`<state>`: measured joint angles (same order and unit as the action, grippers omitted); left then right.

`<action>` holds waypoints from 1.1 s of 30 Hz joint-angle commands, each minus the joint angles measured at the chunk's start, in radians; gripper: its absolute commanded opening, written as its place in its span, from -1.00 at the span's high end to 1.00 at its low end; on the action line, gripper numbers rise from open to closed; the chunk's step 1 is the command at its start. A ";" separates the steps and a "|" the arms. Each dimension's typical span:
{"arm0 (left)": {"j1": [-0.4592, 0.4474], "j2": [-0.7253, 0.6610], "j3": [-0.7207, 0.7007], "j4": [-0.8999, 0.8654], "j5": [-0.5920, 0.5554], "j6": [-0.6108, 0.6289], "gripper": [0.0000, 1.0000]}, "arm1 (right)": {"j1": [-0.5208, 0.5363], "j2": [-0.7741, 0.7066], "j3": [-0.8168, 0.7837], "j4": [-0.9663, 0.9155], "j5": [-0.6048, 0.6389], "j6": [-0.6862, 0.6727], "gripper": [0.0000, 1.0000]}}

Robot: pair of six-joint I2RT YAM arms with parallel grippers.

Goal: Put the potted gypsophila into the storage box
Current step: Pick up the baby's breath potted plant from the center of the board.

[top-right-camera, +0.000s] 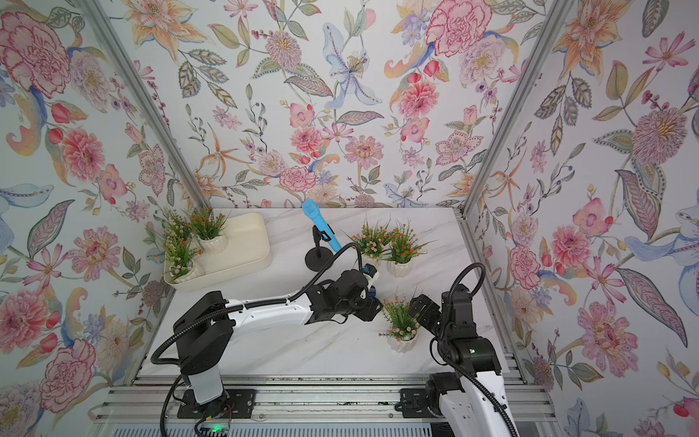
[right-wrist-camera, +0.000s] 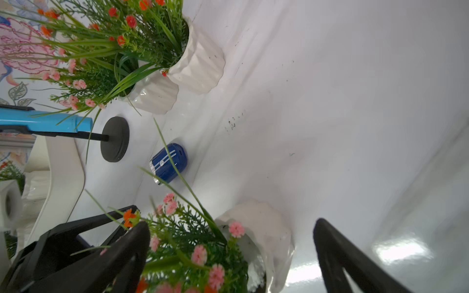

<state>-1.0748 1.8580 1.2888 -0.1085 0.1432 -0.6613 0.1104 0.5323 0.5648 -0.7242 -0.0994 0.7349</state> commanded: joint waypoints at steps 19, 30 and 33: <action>-0.052 0.096 0.109 -0.112 0.144 0.033 -0.17 | -0.003 -0.351 -0.278 0.109 -0.170 0.242 -1.00; -0.059 0.113 0.112 -0.080 0.142 -0.036 -0.16 | 0.012 -0.390 -0.377 0.279 -0.236 0.357 -1.00; -0.059 0.105 0.109 -0.101 0.103 -0.050 -0.15 | 0.032 -0.412 -0.399 0.317 -0.237 0.399 -1.00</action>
<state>-1.1172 1.9564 1.3819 -0.2028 0.2714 -0.6788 0.1226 0.1413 0.1879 -0.4747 -0.2855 1.0573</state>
